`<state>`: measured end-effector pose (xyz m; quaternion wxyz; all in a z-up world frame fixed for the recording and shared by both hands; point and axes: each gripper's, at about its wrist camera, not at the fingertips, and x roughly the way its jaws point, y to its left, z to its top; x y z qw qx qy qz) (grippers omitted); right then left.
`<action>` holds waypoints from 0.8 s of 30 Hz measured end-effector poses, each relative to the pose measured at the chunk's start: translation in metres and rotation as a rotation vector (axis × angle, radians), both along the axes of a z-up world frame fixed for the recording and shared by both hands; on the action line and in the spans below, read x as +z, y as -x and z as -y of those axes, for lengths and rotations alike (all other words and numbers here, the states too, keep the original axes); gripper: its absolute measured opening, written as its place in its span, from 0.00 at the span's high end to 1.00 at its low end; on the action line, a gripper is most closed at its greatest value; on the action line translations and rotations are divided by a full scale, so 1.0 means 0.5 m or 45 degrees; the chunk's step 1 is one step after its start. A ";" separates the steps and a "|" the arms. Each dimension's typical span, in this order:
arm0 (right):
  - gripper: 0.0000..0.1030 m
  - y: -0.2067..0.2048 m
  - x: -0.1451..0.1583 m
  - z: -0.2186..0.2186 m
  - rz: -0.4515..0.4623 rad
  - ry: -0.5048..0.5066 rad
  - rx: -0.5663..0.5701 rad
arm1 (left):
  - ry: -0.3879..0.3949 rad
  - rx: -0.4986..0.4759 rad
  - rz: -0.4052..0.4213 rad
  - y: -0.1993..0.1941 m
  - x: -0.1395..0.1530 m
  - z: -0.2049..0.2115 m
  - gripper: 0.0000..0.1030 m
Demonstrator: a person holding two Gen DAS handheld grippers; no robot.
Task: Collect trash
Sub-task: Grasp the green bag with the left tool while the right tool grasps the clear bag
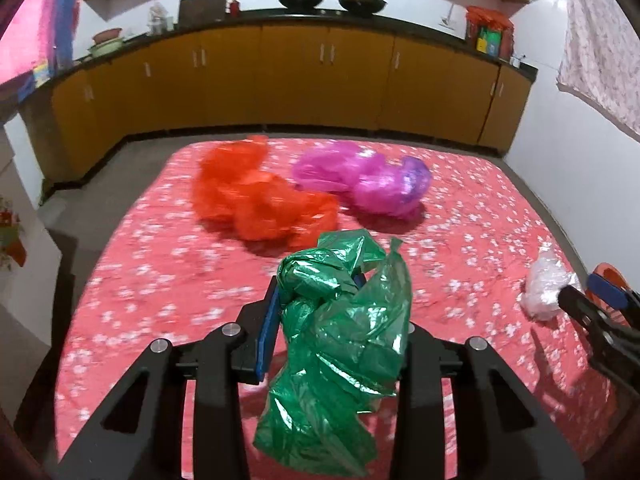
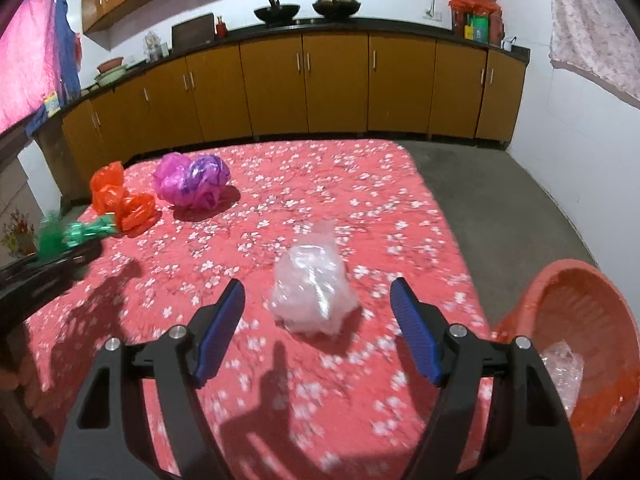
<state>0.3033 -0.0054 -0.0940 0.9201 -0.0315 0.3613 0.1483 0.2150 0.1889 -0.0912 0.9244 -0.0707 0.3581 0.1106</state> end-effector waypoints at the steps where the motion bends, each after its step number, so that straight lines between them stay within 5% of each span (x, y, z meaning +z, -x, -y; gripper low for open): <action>1: 0.29 -0.008 -0.004 -0.009 -0.008 0.006 -0.001 | -0.005 0.007 0.002 0.002 0.002 -0.006 0.65; 16: 0.67 -0.048 -0.039 -0.040 -0.081 0.075 -0.002 | -0.013 0.061 -0.013 0.005 -0.002 -0.038 0.65; 24: 0.72 -0.026 -0.026 -0.008 -0.065 0.042 -0.015 | -0.025 0.023 -0.006 0.011 0.011 -0.009 0.65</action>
